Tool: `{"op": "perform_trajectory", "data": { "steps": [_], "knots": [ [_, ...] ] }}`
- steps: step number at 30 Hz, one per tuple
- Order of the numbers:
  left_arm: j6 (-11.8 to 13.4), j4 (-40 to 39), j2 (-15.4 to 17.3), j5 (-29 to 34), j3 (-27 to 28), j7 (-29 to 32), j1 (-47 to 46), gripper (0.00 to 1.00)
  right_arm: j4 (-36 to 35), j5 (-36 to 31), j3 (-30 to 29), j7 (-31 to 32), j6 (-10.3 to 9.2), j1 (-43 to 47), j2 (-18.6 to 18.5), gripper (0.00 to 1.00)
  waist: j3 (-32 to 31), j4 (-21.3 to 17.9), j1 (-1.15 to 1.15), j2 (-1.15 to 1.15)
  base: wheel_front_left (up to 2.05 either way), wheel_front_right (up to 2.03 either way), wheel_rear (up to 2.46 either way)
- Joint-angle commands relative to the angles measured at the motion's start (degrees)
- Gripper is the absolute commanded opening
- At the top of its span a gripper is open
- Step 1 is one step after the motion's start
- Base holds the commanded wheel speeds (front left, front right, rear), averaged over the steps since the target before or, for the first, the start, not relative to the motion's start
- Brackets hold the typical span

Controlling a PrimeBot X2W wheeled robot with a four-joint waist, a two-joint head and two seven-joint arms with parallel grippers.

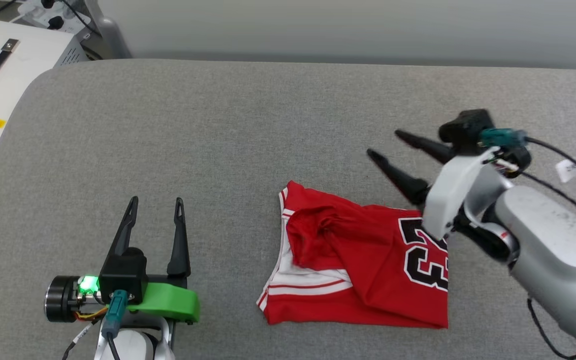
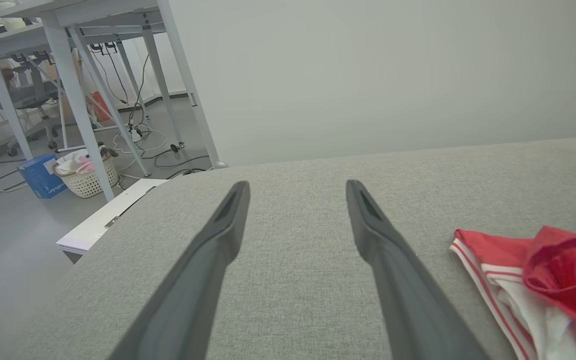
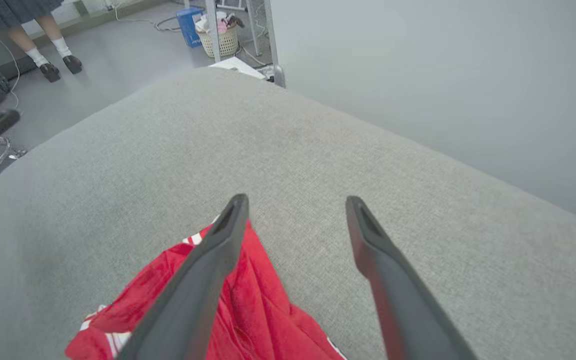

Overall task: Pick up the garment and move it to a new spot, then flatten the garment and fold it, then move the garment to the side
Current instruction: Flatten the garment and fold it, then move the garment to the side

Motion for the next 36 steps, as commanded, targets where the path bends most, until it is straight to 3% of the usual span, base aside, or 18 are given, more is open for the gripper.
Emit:
{"op": "perform_trajectory", "data": {
  "steps": [1,7,10,15,19,27,36],
  "knots": [
    [0.04,-0.33,0.02,0.58,0.16,-0.34,0.78,1.0,0.07,-2.29,-2.18,-2.7,-0.04,0.83,-0.89,1.0,-1.13,-1.03,0.0,0.0,0.0,0.0,0.0],
    [0.08,-0.82,0.05,0.52,0.16,-0.34,1.76,1.0,1.23,-13.93,-15.23,-12.65,-0.04,7.47,-1.56,1.0,-2.87,-2.29,0.0,0.0,0.0,0.0,0.0],
    [0.08,-1.02,0.1,0.45,0.22,-0.34,2.46,1.0,-0.39,-22.95,-25.97,-15.23,-0.04,13.63,0.12,1.0,-3.83,-3.11,0.0,0.0,0.0,0.0,0.0],
    [-0.18,-1.47,0.06,0.23,0.06,-0.34,3.38,1.0,-7.55,-32.66,-39.72,-15.91,-0.04,23.16,5.72,1.0,-4.84,-3.89,0.0,0.0,0.0,0.0,0.0],
    [-0.29,-1.9,0.09,0.17,0.04,-0.34,4.1,1.0,-14.34,-37.45,-46.91,-15.95,-0.04,30.54,10.98,1.0,-5.39,-4.16,0.0,0.0,0.0,0.0,0.0],
    [-0.66,-2.31,0.3,-0.06,0.07,-0.34,5.93,1.0,-20.27,-40.04,-52.79,-15.96,-0.04,41.03,18.1,1.0,-6.75,-3.95,0.0,0.0,0.0,0.0,0.0],
    [-1.29,-1.38,0.34,-0.53,0.33,-0.34,7.55,1.0,-21.73,-39.91,-52.67,-15.96,-0.04,47.1,19.26,1.0,-7.79,-3.22,0.0,0.0,0.0,0.0,0.0]
  ]
}}
